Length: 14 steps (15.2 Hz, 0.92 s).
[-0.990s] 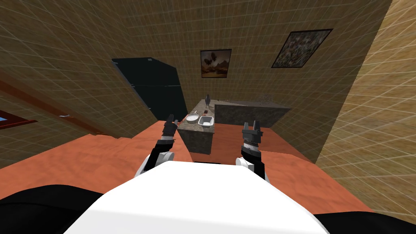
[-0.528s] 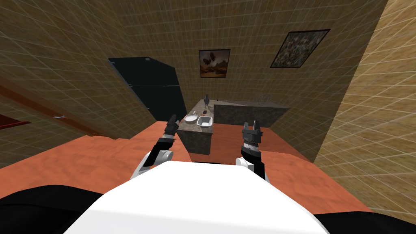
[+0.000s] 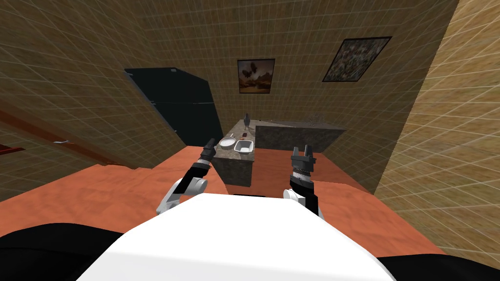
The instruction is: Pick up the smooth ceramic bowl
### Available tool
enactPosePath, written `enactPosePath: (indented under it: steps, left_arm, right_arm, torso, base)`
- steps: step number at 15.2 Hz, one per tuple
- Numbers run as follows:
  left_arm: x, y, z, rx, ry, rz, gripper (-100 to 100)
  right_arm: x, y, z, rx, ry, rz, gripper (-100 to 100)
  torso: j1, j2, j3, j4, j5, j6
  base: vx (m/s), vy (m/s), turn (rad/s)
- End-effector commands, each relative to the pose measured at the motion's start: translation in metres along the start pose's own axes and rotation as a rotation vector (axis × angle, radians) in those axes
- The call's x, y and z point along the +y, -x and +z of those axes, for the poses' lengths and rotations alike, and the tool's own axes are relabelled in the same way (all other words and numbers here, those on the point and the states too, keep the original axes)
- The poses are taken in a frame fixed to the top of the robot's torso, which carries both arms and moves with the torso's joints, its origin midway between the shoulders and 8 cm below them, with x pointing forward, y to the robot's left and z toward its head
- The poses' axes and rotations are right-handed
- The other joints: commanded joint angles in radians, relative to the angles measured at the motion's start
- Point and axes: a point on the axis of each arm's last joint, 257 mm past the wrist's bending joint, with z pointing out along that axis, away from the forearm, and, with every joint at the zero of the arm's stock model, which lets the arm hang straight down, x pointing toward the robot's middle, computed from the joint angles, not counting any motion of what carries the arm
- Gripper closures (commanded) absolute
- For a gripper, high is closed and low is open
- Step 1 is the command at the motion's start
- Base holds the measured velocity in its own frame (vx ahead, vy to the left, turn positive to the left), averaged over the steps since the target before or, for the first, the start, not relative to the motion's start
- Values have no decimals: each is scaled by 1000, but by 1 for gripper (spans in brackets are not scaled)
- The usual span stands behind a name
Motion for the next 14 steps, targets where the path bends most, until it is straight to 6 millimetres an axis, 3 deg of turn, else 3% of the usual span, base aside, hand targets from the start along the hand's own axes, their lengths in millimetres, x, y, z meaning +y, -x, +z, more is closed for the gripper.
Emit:
enactPosePath:
  steps: [1,14]
  left_arm:
    - [6,-2,4,13,32,-1,-100]
    - [50,-4,10,44,224,-8,-100]
  right_arm:
    - [0,0,0,0,0,0,0]
    - [0,0,0,0,0,0,0]
  torso:
    - [0,0,0,0,0,0]
    - [0,0,0,0,0,0]
  base:
    - [22,-34,-25]
    - [23,-32,-19]
